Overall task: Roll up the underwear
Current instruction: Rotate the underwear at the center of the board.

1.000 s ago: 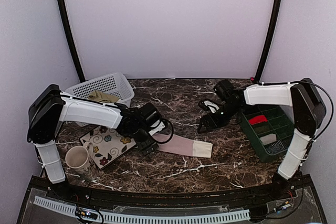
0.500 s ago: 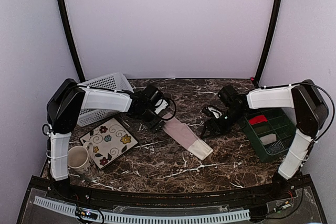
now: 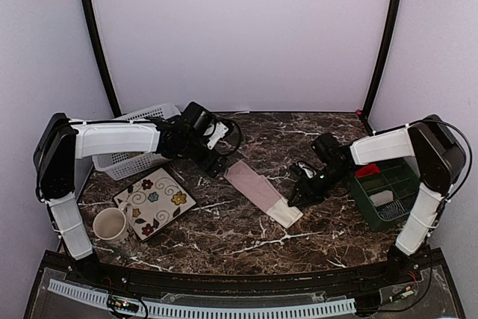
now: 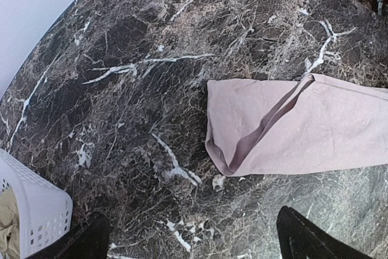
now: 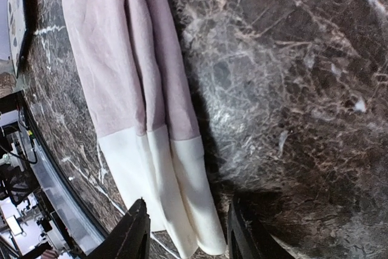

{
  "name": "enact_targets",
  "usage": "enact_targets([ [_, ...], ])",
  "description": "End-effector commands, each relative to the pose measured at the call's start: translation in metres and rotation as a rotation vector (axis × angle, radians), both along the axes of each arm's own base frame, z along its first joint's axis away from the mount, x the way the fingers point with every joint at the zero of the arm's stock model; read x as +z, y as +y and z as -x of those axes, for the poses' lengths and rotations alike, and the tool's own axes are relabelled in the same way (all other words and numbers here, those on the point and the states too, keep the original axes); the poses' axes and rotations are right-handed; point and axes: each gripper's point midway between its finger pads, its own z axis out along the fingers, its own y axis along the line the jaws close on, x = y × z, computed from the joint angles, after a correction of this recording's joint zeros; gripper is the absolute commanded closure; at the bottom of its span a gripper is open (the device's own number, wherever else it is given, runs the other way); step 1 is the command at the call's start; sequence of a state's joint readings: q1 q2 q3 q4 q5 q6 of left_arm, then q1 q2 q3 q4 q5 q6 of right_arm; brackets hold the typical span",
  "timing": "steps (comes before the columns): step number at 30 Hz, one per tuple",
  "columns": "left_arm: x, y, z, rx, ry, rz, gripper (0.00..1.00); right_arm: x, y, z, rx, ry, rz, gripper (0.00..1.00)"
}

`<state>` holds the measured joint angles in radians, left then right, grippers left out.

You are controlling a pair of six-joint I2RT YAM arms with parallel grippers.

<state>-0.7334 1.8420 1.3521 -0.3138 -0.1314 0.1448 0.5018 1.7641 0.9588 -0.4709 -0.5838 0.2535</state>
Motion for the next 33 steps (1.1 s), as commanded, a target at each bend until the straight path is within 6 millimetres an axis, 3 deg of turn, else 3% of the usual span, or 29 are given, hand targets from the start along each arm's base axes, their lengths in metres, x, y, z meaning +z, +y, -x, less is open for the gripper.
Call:
enact_targets([
  [1, 0.017, 0.007, 0.014, 0.019, 0.007, 0.046, 0.01, -0.011, -0.001, 0.010, -0.051, 0.045, -0.023, 0.59],
  [6, 0.018, 0.014, 0.026, 0.020, 0.022, 0.054, 0.01, -0.021, -0.001, 0.024, -0.081, 0.084, -0.032, 0.66],
  [10, 0.015, 0.019, 0.035, 0.010, 0.037, 0.052, 0.01, -0.021, 0.014, 0.038, -0.086, 0.118, -0.069, 0.71],
  [18, 0.009, 0.033, 0.065, -0.027, 0.076, 0.070, 0.01, -0.014, 0.073, 0.087, -0.053, 0.143, -0.165, 0.72],
  [21, 0.009, 0.038, 0.076, -0.046, 0.084, 0.088, 0.01, -0.016, 0.094, 0.103, -0.124, 0.188, -0.158, 0.73],
  [26, 0.011, 0.042, 0.096, -0.063, 0.114, 0.144, 0.01, -0.017, 0.132, 0.145, -0.059, 0.224, -0.150, 0.73],
  [29, 0.007, 0.043, 0.115, -0.106, 0.142, 0.188, 0.01, -0.017, 0.129, 0.160, -0.082, 0.227, -0.122, 0.71],
  [33, 0.010, 0.039, 0.135, -0.192, 0.147, 0.237, 0.01, -0.006, 0.102, 0.158, -0.158, 0.170, -0.076, 0.68],
])
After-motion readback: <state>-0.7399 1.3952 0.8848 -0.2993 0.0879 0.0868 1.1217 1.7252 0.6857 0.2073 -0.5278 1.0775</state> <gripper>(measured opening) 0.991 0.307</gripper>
